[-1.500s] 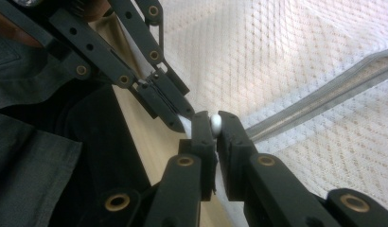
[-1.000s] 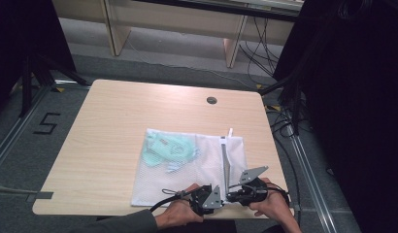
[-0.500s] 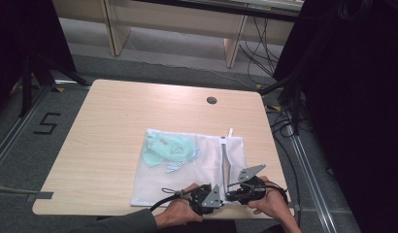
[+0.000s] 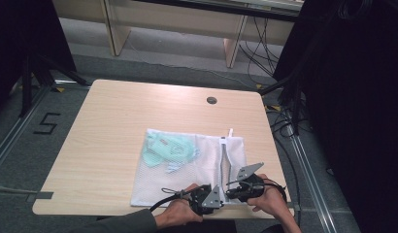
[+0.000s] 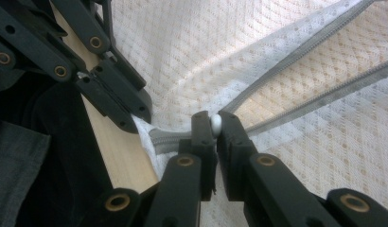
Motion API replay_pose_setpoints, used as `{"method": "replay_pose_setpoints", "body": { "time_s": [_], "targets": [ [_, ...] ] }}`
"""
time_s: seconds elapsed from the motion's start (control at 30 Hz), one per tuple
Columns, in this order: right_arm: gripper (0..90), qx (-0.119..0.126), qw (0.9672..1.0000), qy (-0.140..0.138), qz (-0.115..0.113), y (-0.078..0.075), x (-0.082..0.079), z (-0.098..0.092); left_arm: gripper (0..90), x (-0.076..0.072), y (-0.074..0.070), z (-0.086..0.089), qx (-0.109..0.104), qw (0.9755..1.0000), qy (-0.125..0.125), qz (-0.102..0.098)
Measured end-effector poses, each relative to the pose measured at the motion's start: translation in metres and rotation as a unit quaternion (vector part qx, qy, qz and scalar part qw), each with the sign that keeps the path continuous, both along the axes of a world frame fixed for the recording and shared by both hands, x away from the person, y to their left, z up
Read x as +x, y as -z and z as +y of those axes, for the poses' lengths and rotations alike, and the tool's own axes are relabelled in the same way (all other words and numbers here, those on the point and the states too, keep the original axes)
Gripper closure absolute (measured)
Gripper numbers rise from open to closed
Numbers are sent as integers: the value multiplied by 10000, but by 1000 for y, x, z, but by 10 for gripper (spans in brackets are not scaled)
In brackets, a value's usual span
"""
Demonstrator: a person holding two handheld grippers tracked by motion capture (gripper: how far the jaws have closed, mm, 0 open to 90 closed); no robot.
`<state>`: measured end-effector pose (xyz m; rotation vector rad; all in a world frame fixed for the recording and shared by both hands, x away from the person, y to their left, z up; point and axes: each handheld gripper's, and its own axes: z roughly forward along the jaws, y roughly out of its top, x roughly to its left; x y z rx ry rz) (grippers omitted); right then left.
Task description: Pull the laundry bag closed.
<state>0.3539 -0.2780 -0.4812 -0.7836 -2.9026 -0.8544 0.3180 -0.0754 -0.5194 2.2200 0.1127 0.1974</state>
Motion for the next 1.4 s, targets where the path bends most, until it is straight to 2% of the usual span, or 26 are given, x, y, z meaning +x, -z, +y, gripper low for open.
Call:
{"method": "replay_pose_setpoints", "body": {
  "time_s": [0.07,0.13,0.17,0.2,0.23,0.27,0.3,0.33,0.37,0.4,0.43,0.57,0.63,0.67,0.73,0.77,0.83,0.87,0.97,1.07,1.17,1.3,1.33,1.4],
  "targets": [
    [865,-23,10000,-2,-52,1,1,1,888,2,-1,1,44,10000,44,-17],
    [865,-24,10000,-25,-81,1,2,1,888,1,-1,0,-12,10000,8,67],
    [865,-25,9998,-96,-175,0,4,0,888,1,-1,1,5,10000,17,61],
    [865,-33,10000,-1,-86,0,3,0,888,1,-1,1,7,10000,13,72],
    [865,-34,9998,-113,-164,1,5,0,888,1,-1,1,-12,10000,12,89],
    [865,-35,9998,-122,-177,1,5,0,888,2,-1,0,-17,10000,26,6],
    [865,-35,9998,-122,-177,1,5,0,888,2,-1,0,-17,10000,26,6],
    [865,-41,9999,-29,-120,0,4,1,888,1,0,0,-45,9999,-16,99],
    [865,-38,9997,-118,-205,0,6,1,888,2,-1,1,11,10000,14,64],
    [865,-59,9999,8,-137,0,5,1,888,2,-2,1,11,10000,8,56],
    [865,-30,9998,-116,-165,0,7,1,888,2,-2,1,-10,10000,2,75],
    [865,-61,9996,-114,-245,0,10,2,888,2,-2,1,-36,9999,-6,115],
    [865,-83,9997,-125,-213,0,11,3,887,1,-2,1,-68,9999,-28,109],
    [864,-85,9992,-200,-336,0,14,3,887,2,-2,1,-51,9999,-22,99],
    [864,-102,9995,-125,-254,-1,13,4,888,2,-3,1,-35,10000,16,58],
    [864,-104,9992,-200,-339,0,15,4,888,2,-3,1,-32,9999,-5,151],
    [865,-119,9991,-210,-343,0,17,4,888,2,-3,1,-25,9999,2,152],
    [865,-127,9994,-128,-302,-1,16,5,888,2,-4,2,-23,9999,5,136],
    [865,-116,9991,-201,-347,0,19,4,888,2,-5,2,40,9999,21,120],
    [865,-136,9993,-124,-321,0,20,5,887,3,-5,2,110,9999,42,36],
    [865,-164,9993,-136,-318,-1,22,5,887,2,-4,1,57,9999,17,121],
    [865,-177,9987,-206,-428,0,25,6,887,2,-5,1,50,9999,-7,107],
    [865,-185,9991,-143,-365,0,25,6,887,1,-4,1,14,9999,-15,153],
    [864,-174,9992,-123,-347,-1,25,6,887,2,-5,2,30,9999,-6,102]
  ]
}}
